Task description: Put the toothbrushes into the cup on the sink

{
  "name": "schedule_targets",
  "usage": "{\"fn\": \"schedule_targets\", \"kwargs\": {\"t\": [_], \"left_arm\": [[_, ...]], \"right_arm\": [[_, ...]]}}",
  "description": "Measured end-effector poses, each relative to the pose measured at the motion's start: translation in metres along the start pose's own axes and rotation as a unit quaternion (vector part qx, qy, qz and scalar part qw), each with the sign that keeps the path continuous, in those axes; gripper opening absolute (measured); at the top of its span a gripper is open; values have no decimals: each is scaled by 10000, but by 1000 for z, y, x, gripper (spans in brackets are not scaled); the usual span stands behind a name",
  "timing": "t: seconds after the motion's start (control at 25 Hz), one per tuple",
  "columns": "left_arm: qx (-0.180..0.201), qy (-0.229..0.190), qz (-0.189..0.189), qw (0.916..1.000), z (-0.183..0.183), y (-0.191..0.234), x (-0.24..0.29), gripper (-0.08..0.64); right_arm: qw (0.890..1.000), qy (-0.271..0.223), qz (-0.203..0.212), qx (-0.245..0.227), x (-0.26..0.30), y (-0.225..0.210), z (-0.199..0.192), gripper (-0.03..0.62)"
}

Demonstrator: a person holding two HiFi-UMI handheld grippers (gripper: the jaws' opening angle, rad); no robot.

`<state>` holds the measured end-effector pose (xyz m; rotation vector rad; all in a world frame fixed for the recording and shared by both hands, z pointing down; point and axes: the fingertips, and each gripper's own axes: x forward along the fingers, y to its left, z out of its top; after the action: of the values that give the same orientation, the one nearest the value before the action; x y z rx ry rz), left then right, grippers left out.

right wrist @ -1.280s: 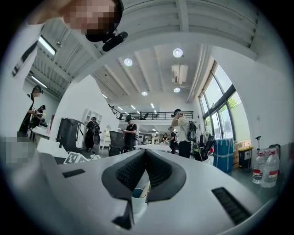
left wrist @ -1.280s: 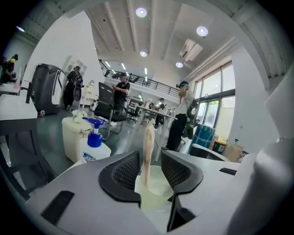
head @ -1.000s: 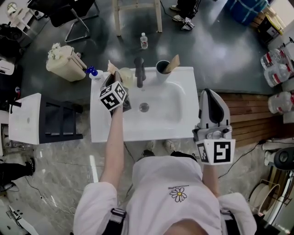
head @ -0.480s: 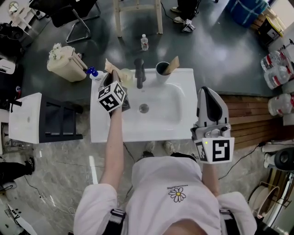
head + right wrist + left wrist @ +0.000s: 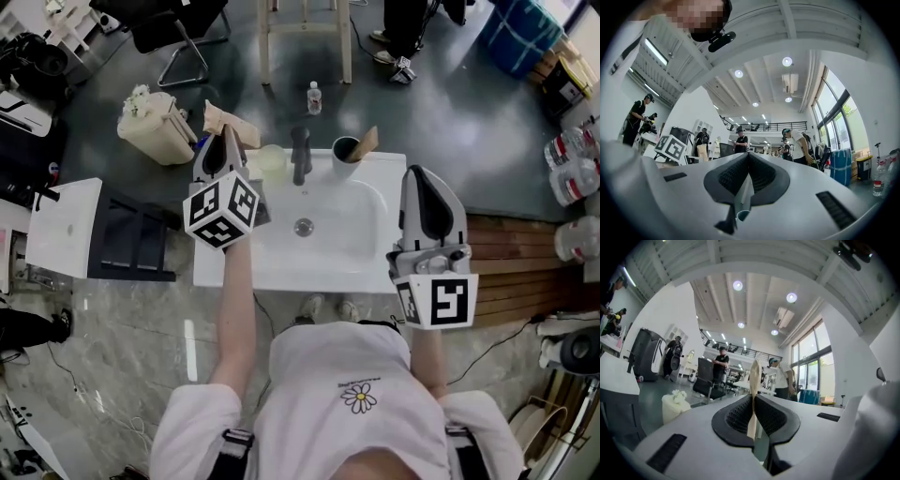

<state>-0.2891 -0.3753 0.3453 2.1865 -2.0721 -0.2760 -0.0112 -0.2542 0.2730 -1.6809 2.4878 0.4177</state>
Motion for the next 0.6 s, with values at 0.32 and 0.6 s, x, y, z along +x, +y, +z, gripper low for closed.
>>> {"fn": "schedule_targets", "kwargs": {"t": [0.32, 0.6], "left_arm": [[732, -1331, 320, 9879, 78, -35, -93, 23], [575, -1632, 759, 9820, 78, -40, -152, 23]], "right_arm": [[9997, -174, 172, 76, 3, 6, 5, 11], [9993, -87, 263, 238, -5, 10, -8, 11]]}}
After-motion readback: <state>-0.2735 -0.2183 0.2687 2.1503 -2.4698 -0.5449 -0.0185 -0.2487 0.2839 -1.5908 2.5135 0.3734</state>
